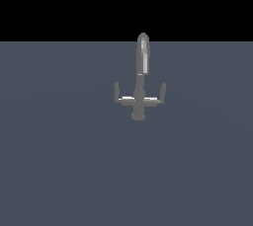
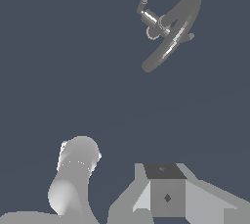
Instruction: Turn on the faucet by rotating a designated handle.
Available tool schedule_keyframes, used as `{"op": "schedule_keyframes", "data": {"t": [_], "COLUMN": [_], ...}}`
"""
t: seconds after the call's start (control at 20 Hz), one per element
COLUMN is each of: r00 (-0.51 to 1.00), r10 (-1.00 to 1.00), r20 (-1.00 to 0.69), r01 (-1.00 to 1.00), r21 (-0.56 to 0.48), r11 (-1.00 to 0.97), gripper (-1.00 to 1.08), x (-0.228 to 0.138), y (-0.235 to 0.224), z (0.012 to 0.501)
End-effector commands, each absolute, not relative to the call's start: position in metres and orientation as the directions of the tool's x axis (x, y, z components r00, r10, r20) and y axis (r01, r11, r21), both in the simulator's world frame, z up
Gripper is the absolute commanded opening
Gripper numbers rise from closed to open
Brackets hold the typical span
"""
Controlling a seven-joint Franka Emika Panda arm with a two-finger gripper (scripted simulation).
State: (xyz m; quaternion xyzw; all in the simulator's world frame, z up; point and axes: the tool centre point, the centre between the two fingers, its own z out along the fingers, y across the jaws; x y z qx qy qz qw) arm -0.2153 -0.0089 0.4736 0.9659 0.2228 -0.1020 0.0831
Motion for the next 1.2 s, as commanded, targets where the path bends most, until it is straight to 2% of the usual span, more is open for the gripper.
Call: {"op": "schedule_keyframes", "data": {"t": [0.0,0.55,1.15], "r00": [0.836,0.576,0.194], "r10": [0.469,0.651,0.730], "r20": [-0.284,-0.495,-0.655], "r01": [0.516,0.771,0.925], "r21": [0.121,0.065,-0.125], "r11": [-0.848,-0.633,-0.359], "gripper": [-1.00,-1.00,-1.00], "x": [-0.208,-0.173,-0.132], "y": [-0.012,-0.021,-0.026], "z": [0.470,0.453,0.431]}}
